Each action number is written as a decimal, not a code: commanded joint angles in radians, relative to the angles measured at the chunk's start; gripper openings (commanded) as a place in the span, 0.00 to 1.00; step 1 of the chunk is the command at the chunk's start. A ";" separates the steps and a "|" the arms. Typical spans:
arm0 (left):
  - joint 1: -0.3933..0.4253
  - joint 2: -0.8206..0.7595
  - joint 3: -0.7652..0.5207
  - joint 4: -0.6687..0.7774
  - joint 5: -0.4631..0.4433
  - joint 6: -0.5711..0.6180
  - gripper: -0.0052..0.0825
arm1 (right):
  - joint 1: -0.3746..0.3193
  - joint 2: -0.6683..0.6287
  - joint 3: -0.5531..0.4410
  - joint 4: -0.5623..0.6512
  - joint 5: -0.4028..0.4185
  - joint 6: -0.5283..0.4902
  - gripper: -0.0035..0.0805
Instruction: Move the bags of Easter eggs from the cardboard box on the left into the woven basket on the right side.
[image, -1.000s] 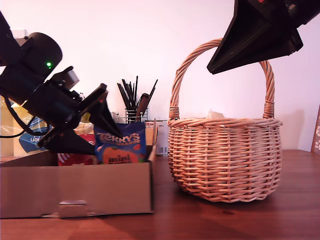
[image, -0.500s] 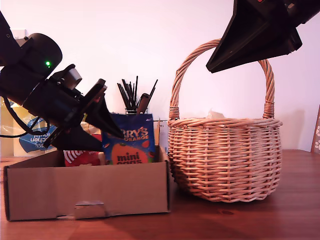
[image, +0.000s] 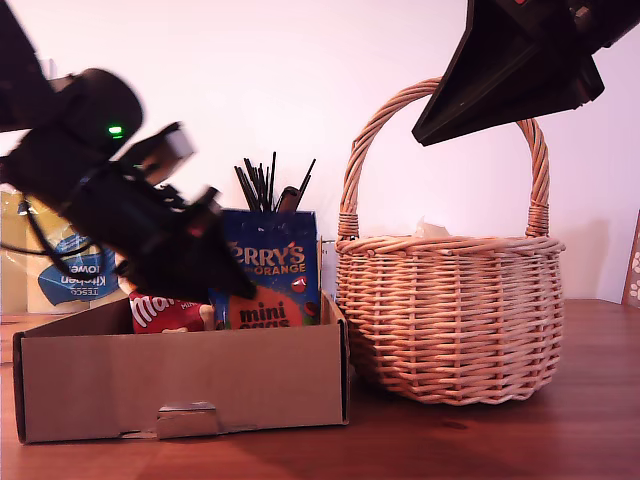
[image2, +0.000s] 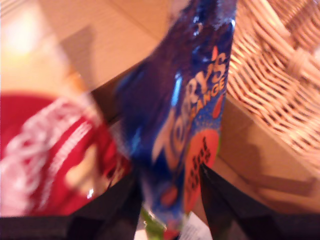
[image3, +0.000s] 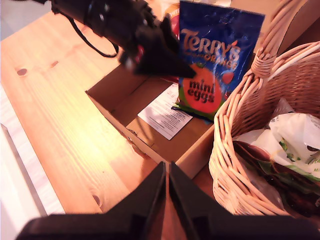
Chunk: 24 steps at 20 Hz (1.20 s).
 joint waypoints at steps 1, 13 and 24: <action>-0.020 0.012 -0.016 0.019 -0.036 0.049 0.40 | 0.005 0.000 0.009 0.007 -0.002 0.001 0.03; -0.037 0.109 -0.016 0.088 -0.082 0.092 0.27 | 0.005 0.000 0.009 0.007 -0.002 0.005 0.03; -0.021 0.016 -0.016 0.044 0.061 0.093 0.04 | 0.005 0.000 0.009 0.007 -0.002 0.005 0.03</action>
